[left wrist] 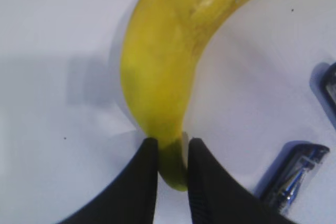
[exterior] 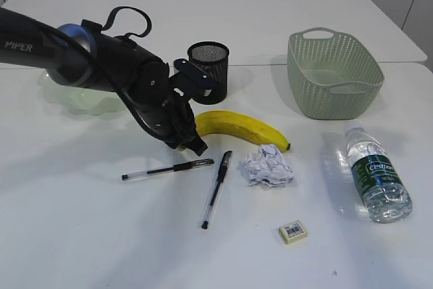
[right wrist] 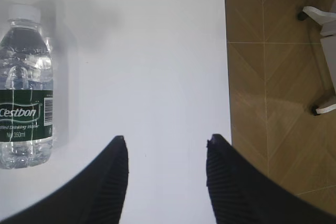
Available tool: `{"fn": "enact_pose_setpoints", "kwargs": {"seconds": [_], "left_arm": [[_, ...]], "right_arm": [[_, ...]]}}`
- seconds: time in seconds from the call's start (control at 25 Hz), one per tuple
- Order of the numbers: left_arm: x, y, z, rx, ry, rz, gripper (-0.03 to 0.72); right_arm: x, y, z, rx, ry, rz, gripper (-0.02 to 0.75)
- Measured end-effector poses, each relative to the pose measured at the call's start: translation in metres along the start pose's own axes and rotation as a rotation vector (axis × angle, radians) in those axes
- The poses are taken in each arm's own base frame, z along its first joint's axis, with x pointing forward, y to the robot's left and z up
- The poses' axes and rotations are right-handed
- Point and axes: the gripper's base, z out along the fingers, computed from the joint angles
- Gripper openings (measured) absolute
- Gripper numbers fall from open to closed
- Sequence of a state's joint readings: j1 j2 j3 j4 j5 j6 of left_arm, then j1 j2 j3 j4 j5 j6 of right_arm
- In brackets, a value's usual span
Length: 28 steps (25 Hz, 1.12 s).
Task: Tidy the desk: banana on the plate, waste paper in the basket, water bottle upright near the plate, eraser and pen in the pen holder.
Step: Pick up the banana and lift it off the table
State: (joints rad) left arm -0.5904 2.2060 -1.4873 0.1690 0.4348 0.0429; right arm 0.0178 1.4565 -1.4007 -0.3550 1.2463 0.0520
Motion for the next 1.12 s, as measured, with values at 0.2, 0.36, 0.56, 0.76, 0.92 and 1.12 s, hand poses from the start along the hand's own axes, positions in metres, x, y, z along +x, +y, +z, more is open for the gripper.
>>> {"fn": "enact_pose_setpoints", "kwargs": {"seconds": [0.2,0.36,0.56,0.76,0.92,1.12], "left_arm": [[0.001,0.000,0.000,0.000,0.009,0.001,0.062],[0.001,0.000,0.000,0.000,0.011,0.001,0.057],[0.002,0.001,0.000,-0.009,0.019,0.020,0.034],[0.001,0.002,-0.002,-0.015,0.021,0.030,0.017],[-0.002,0.003,-0.010,-0.019,0.011,0.029,0.011],[-0.010,0.006,-0.025,-0.027,-0.026,0.026,0.001]], "right_arm": [[0.000,0.000,0.000,0.000,0.000,0.000,0.368],[0.000,0.000,0.000,0.000,0.000,0.000,0.368],[0.000,0.000,0.000,0.000,0.000,0.000,0.368],[0.000,0.000,0.000,0.000,0.000,0.000,0.368],[0.000,0.000,0.000,0.000,0.000,0.000,0.368],[0.000,0.000,0.000,0.000,0.000,0.000,0.368]]}}
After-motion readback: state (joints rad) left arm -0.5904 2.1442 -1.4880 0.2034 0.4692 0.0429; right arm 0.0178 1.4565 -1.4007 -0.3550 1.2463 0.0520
